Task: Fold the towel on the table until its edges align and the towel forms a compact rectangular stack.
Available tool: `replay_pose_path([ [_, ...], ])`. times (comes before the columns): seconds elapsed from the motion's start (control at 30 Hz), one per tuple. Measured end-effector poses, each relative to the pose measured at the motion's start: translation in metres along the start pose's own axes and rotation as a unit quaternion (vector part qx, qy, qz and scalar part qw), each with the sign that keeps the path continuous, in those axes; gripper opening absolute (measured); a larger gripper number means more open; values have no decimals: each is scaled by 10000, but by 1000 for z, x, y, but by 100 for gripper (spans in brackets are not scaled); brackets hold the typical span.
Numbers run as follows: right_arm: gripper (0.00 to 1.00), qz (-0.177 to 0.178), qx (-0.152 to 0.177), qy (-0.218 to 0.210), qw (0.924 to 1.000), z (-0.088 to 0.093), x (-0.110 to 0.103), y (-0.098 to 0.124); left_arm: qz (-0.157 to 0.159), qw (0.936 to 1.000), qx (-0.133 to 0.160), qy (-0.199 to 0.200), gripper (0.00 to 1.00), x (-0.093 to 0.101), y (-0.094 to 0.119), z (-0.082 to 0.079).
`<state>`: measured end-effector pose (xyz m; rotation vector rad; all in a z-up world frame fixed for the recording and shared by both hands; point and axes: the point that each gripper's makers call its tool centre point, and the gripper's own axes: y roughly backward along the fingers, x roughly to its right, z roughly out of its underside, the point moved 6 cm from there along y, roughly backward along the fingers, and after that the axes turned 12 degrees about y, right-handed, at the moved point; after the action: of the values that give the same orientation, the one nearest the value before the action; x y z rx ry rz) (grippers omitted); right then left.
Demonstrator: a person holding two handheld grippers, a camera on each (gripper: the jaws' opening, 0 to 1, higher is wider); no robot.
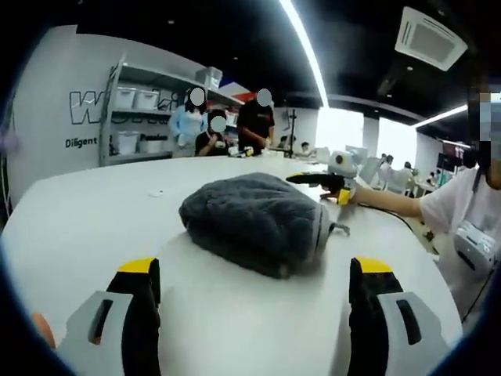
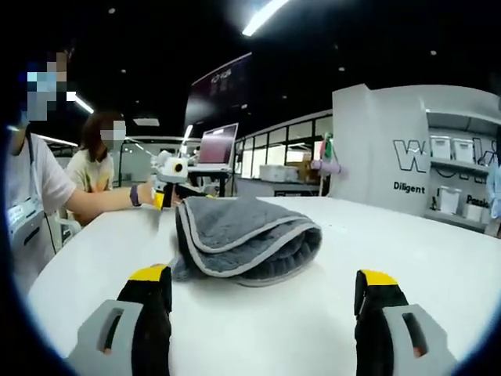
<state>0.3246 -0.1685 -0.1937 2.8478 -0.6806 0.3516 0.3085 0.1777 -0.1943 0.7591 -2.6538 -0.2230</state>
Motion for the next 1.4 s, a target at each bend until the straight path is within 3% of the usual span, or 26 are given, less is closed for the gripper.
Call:
replay_pose_path([
  [0.47,99,81,-164,45,9998,3,-1,-6,-38,10000,-59,43,99,-1,1,8],
  [0.87,99,203,-298,86,9993,-6,-3,-8,-59,9999,58,80,99,0,13,-7],
  [1.4,99,194,-306,76,9993,-3,-3,-2,-143,9999,-29,88,99,-1,8,0],
])
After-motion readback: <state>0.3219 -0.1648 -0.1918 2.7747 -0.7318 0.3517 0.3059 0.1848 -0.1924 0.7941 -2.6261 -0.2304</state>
